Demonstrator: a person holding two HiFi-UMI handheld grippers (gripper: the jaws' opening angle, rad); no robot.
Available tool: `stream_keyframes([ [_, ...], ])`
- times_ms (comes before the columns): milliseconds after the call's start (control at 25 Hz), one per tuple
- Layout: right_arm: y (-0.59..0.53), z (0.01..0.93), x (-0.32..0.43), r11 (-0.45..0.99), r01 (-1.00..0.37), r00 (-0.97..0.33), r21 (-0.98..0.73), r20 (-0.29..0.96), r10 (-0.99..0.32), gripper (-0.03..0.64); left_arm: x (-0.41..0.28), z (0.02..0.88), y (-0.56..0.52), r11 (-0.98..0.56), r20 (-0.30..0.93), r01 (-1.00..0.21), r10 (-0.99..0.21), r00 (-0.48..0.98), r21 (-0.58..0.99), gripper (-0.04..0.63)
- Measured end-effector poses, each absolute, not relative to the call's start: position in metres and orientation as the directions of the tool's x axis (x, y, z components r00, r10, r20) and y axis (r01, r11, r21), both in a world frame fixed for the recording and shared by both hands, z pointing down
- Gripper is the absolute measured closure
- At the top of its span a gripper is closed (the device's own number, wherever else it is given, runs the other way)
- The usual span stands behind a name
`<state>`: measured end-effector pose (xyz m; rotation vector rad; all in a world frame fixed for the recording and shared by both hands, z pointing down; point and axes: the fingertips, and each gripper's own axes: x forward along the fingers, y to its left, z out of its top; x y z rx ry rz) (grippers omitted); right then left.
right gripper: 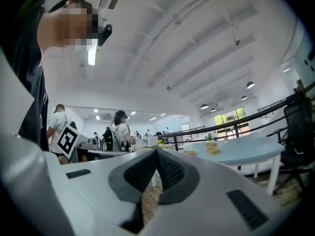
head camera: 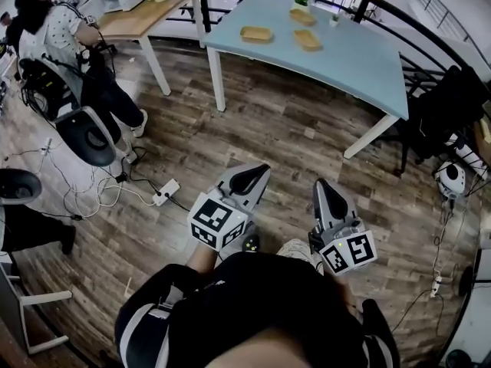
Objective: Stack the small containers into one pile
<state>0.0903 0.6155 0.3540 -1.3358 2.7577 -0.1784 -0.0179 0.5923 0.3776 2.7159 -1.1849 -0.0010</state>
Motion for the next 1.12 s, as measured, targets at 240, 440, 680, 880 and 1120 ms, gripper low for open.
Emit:
stream_keyframes([
  [240, 0.606, 0.355, 0.107, 0.576, -0.805, -0.580, -0.143, -0.016, -0.815, 0.615, 0.000, 0.379, 0.580, -0.702, 0.075, -0.694, -0.692, 0.718, 0.160, 0.574],
  [440, 0.579, 0.357, 0.113, 0.595, -0.787, -0.598, -0.161, -0.039, -0.801, 0.615, 0.005, 0.380, 0.560, -0.689, 0.086, -0.709, -0.705, 0.703, 0.147, 0.574],
  [680, 0.539, 0.354, 0.117, 0.646, -0.741, -0.645, -0.184, -0.076, -0.761, 0.615, 0.010, 0.375, 0.526, -0.654, 0.096, -0.745, -0.739, 0.666, 0.134, 0.575],
  [880, 0.502, 0.364, 0.127, 0.661, -0.716, -0.662, -0.225, -0.081, -0.745, 0.615, 0.019, 0.377, 0.495, -0.636, 0.123, -0.764, -0.754, 0.646, 0.109, 0.574],
  [1120, 0.455, 0.372, 0.143, 0.673, -0.695, -0.677, -0.254, -0.087, -0.731, 0.615, 0.032, 0.382, 0.458, -0.616, 0.150, -0.784, -0.770, 0.620, 0.076, 0.574],
])
